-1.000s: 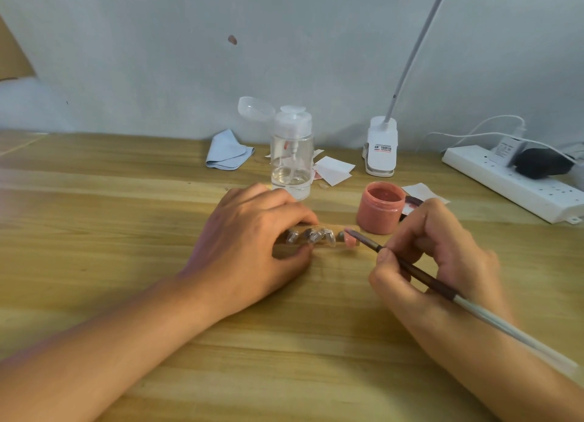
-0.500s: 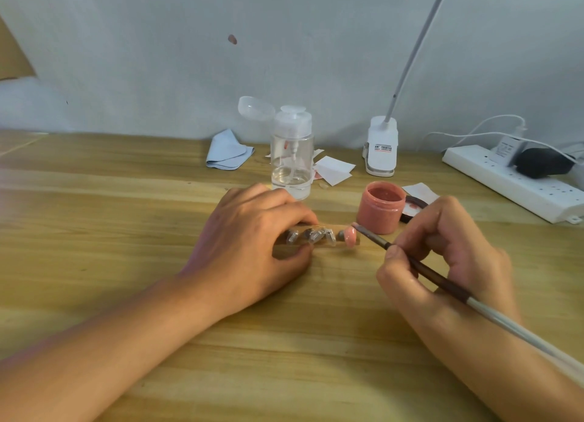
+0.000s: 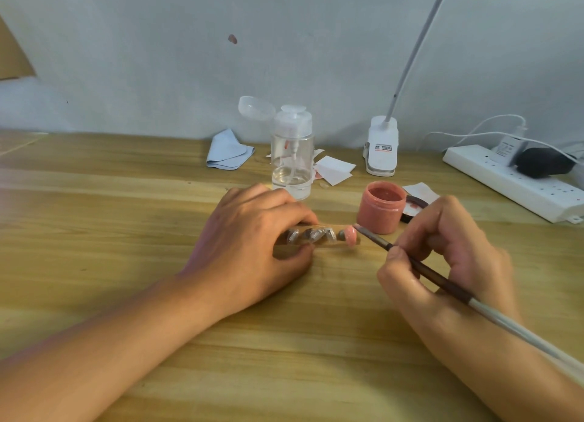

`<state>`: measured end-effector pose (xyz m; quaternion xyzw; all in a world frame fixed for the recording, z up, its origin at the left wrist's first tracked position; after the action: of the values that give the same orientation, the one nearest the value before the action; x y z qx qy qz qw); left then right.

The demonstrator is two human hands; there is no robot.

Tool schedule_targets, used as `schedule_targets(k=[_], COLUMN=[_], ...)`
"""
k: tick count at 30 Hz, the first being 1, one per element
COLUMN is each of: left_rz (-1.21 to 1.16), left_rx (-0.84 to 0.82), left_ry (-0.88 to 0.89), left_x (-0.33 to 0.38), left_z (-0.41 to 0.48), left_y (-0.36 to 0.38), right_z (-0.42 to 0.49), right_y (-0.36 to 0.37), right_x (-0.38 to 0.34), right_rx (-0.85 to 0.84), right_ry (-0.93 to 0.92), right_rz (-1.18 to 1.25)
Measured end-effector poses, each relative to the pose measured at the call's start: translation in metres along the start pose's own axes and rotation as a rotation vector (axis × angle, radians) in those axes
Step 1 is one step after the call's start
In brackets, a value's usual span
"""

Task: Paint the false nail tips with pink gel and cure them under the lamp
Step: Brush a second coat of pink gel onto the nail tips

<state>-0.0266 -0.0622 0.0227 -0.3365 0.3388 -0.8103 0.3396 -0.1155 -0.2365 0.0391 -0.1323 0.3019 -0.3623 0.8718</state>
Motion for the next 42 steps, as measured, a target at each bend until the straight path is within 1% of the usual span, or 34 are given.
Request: schedule_targets(k=[5,8,18,25,28,31,33,35,37,42], left_rz=[0.015,0.017,0.010,-0.004,-0.084,-0.180,-0.217,-0.245,-0.294,-0.393], left_rx=[-0.016,-0.008,-0.011,-0.023,-0.073,-0.143,-0.193,-0.234,-0.263,-0.310], left_ry=[-0.015,-0.017,-0.013,-0.026,-0.087,-0.185,-0.233,-0.261,-0.296,-0.317], left_x=[0.000,0.001,0.001,0.000,-0.004,-0.010,-0.013,-0.015,-0.017,-0.015], left_z=[0.000,-0.001,-0.001,-0.001,0.001,0.003,0.004,0.005,0.006,0.005], left_y=[0.001,0.001,0.000,0.001,0.003,0.006,0.008,0.009,0.009,0.010], right_z=[-0.001,-0.002,-0.003,-0.003,-0.003,-0.002,-0.001,0.000,0.000,0.002], right_y=[-0.004,-0.004,-0.001,-0.002,-0.003,-0.003,-0.003,-0.003,-0.002,0.001], right_x=[-0.001,-0.001,0.002,0.001,0.000,0.002,0.006,0.012,0.015,0.014], right_rx=[0.033,0.009,-0.044,-0.080,-0.054,0.003,0.050,0.098,0.108,0.110], right_ry=[-0.029,-0.044,-0.010,-0.021,-0.056,-0.040,-0.004,0.061,0.085,0.019], right_rz=[0.035,0.027,-0.016,0.018,0.055,0.092,0.126,0.212,0.268,0.219])
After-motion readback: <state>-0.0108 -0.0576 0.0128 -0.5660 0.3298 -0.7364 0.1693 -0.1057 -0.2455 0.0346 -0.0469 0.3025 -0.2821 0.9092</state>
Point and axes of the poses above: each hand's wrist, its own z-axis towards the middle knuckle, its own y-axis out of the palm, x = y × z, the point moved 3 cm from there along z, towards the middle knuckle, and after that the axes turned 13 degrees about -y, right-handed, at the moved point
